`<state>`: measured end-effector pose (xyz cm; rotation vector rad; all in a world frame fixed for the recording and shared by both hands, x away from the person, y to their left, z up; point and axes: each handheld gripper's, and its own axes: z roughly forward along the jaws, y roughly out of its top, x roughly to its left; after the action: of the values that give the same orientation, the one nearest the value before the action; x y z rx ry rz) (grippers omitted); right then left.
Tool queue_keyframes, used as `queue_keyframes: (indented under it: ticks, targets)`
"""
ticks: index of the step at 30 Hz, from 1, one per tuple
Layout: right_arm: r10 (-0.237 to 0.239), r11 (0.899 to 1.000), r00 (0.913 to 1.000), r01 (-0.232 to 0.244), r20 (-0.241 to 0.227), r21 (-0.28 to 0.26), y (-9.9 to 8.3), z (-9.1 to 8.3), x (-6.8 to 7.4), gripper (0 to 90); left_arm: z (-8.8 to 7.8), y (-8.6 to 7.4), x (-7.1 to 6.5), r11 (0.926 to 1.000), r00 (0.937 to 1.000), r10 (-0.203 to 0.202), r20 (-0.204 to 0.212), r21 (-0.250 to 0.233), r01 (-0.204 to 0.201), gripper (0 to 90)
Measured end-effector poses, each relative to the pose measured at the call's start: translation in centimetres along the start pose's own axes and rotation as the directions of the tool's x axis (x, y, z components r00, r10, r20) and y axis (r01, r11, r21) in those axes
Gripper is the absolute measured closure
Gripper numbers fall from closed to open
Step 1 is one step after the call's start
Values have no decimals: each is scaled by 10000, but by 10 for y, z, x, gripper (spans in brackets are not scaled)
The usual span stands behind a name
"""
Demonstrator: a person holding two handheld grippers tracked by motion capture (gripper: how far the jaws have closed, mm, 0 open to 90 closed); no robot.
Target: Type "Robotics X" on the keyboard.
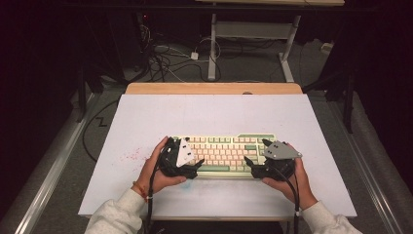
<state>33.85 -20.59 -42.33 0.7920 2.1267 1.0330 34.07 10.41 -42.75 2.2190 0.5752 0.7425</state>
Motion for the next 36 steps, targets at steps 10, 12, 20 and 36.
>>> queue_keyframes:
  ticks: [10,12,20,36]
  targets:
    - [-125,9999,9998,125,135,-11,-1,-6,-1,186,-6,-1,-1,9999,9999,125,-74,-26,-125,165]
    - [-147,9999,9998,147,137,-31,-1,-8,-1,186,-7,-1,-1,9999,9999,114,-106,-61,-115,165]
    - [-260,9996,9993,262,282,-84,-1,-16,-2,186,-12,-4,-1,9998,9996,206,-191,-45,-207,165]
    - [-229,9995,9985,240,494,-216,-4,-30,-7,188,-25,-13,2,9998,9990,144,-426,-101,-148,165]
